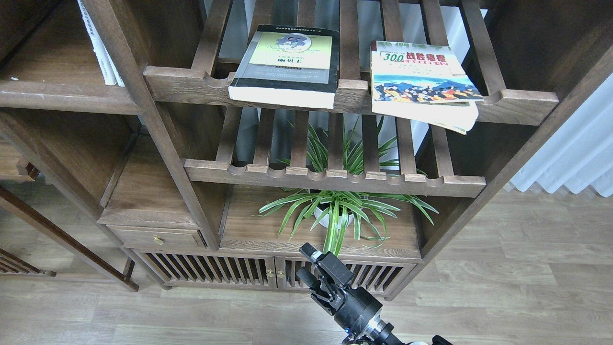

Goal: Organize books on shelf

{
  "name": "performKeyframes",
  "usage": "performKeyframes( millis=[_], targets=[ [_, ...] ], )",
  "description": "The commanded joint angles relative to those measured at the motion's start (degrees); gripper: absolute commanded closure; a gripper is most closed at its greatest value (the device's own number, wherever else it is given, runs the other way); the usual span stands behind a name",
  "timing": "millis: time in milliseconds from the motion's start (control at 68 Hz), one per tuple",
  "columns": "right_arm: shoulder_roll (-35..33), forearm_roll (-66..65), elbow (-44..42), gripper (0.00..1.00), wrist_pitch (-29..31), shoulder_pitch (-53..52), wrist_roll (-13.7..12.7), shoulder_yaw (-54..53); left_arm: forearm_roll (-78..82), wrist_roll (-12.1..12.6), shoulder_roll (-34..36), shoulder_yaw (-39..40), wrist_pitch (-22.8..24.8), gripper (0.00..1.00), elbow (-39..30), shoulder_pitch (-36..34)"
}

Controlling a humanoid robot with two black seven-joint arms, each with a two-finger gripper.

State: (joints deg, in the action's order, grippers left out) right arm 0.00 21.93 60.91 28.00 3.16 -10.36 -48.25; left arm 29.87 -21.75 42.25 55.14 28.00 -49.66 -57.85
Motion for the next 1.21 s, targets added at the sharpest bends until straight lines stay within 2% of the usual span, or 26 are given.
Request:
performKeyframes(
  millis=[0, 471, 971, 1030, 1045, 1059, 1148, 1192],
  targets=[
    [0.0, 0.0, 0.0, 0.00, 0.0, 0.0, 0.0, 0.1, 0.0, -0.6, -1.4, 0.1, 0.0, 0.96, 0.4, 1.3],
    [0.0, 1.3, -0.1, 0.00, 0.0, 0.1, 0.0, 0.2, 0.3, -0.8, -7.0, -0.3, 0.0, 0.96, 2.1, 2.0],
    [0.0, 2.8, -0.1, 0.00, 0.0, -0.7, 0.0, 0.1, 4.6, -1.5, -6.8, 0.1, 0.0, 0.93, 1.4, 3.2],
    [0.0, 2.8, -0.1, 0.00, 0.0, -0.8, 0.0, 0.1, 4.1, -1.5, -6.9, 0.2, 0.0, 0.85, 1.4, 3.3],
    [0.0, 2.8, -0.1, 0.00, 0.0, -0.9, 0.0, 0.1, 4.1, -1.5, -7.0, 0.3, 0.0, 0.80, 1.3, 3.3],
    [0.0, 2.9, -0.1, 0.00, 0.0, -0.9, 0.0, 0.1, 4.1, -1.5, -7.2, 0.5, 0.0, 0.70, 1.4, 3.2],
    [0.0, 2.9, -0.1, 0.00, 0.0, -0.9, 0.0, 0.1, 4.1, -1.5, -7.2, 0.9, 0.0, 0.40, 1.2, 3.3],
    [0.0, 2.9, -0.1, 0.00, 0.0, -0.9, 0.0, 0.1, 4.1, -1.5, -7.2, 1.0, 0.0, 0.39, 1.2, 3.3]
  ],
)
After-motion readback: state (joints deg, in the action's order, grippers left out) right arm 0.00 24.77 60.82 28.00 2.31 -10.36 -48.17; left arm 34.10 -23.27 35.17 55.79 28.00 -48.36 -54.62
